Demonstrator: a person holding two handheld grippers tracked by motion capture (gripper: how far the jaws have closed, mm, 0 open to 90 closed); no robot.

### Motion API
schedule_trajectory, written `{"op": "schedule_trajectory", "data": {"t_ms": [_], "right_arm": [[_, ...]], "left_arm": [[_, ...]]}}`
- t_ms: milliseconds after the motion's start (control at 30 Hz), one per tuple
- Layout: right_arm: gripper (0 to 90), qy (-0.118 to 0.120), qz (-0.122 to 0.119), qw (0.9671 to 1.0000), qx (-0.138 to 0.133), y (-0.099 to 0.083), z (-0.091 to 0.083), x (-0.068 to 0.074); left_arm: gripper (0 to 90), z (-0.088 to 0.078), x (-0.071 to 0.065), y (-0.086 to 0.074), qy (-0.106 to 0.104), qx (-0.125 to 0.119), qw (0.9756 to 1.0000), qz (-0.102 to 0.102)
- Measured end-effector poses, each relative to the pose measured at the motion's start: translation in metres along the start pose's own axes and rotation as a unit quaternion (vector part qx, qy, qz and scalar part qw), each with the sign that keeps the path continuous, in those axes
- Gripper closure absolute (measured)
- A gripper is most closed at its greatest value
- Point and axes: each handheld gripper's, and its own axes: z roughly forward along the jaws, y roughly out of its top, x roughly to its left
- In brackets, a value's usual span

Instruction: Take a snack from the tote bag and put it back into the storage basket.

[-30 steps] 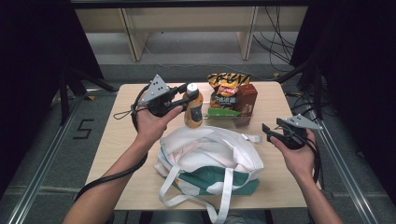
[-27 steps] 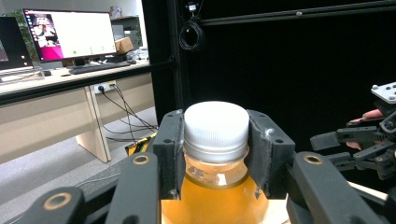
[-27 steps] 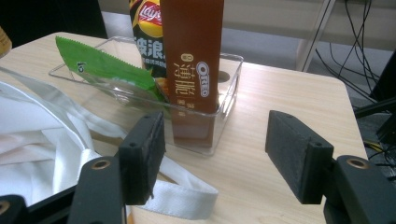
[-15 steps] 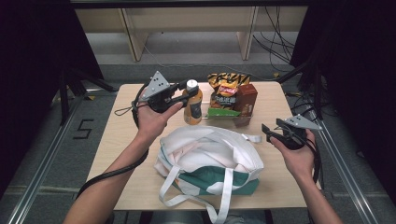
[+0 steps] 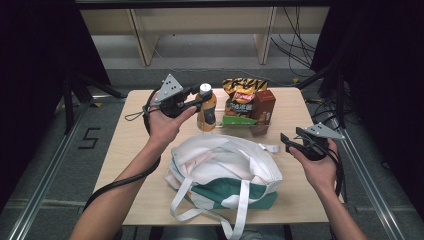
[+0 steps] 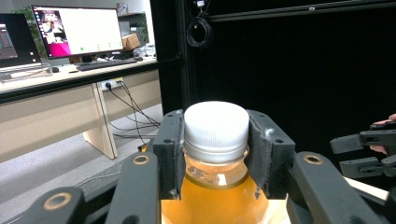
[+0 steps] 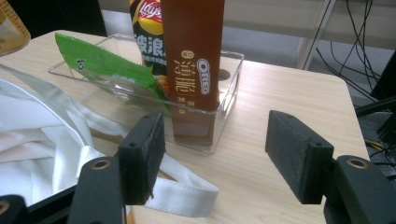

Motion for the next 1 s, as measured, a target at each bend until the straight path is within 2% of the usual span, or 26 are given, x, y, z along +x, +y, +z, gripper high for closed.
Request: {"op": "schedule_trajectory", "data": {"t_ms": [400, 467, 667, 767, 800, 867, 933, 967, 1000], "right_arm": [[38.2, 0.001, 0.000, 1.0000, -0.001, -0.001, 0.000, 0.001], [38.1, 0.004, 0.007, 1.0000, 0.002, -0.001, -0.001, 0.001], [38.1, 0.000, 0.002, 1.0000, 0.000, -0.001, -0.001, 0.000], [38.1, -0.003, 0.016, 0.9999, 0.004, -0.001, -0.002, 0.003], [38.1, -0.002, 0.000, 1.0000, 0.001, -0.001, -0.001, 0.001], [38.1, -0.003, 0.001, 1.0000, 0.001, -0.001, -0.001, 0.001], [38.1, -0.003, 0.012, 0.9999, 0.007, -0.001, -0.002, 0.002], [38.1, -0.002, 0.000, 1.0000, 0.004, -0.001, -0.001, 0.000], [38.1, -0.002, 0.000, 1.0000, 0.004, -0.001, -0.002, 0.000]], "left_arm": [[59.2, 0.007, 0.006, -0.002, 0.004, 0.002, 1.0000, 0.001], [59.1, 0.008, 0.007, -0.002, 0.006, 0.002, 1.0000, -0.001], [59.1, 0.011, 0.011, -0.001, 0.007, 0.001, 1.0000, -0.001], [59.2, 0.013, 0.012, -0.001, 0.007, 0.000, 1.0000, -0.003], [59.2, 0.014, 0.012, -0.001, 0.007, 0.001, 1.0000, -0.002], [59.2, 0.015, 0.012, -0.002, 0.007, 0.002, 1.0000, -0.003], [59.1, 0.017, 0.013, -0.002, 0.007, 0.002, 1.0000, -0.003], [59.2, 0.018, 0.013, -0.003, 0.007, 0.001, 1.0000, -0.004], [59.1, 0.019, 0.014, -0.003, 0.007, 0.002, 1.0000, -0.004]]}}
